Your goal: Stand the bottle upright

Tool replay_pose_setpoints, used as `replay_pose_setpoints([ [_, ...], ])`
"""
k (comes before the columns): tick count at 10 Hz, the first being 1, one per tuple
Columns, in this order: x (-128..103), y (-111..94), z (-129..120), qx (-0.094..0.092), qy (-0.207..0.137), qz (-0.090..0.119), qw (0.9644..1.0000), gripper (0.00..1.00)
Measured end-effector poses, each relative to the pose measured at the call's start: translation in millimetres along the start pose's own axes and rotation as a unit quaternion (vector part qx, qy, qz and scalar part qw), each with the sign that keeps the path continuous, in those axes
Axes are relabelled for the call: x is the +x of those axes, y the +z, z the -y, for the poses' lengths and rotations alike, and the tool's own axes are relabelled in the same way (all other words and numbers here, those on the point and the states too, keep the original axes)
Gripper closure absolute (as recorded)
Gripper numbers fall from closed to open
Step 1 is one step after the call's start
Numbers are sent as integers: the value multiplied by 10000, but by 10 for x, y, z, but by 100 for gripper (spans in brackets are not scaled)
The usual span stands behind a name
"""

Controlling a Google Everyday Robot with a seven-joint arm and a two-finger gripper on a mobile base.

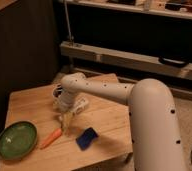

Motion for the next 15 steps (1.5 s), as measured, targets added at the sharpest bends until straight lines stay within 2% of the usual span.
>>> replay_pose_setpoints([
  [1, -53, -10, -47, 317, -252, -254, 9989, 20],
  [2, -54, -5, -75, 509, -385, -535, 9965, 20],
  [3, -62, 59, -88, 496, -444, -682, 9954, 20],
  [4, -51, 124, -82, 407, -457, -822, 9947, 20],
  [5, -2, 199, -58, 250, -437, -961, 9941, 20],
  [7, 41, 283, 51, 54, -443, -1124, 9927, 20],
  [10, 200, 299, 142, -17, -399, -1233, 9916, 20],
  [15, 381, 302, 123, 21, -200, -979, 9950, 21],
])
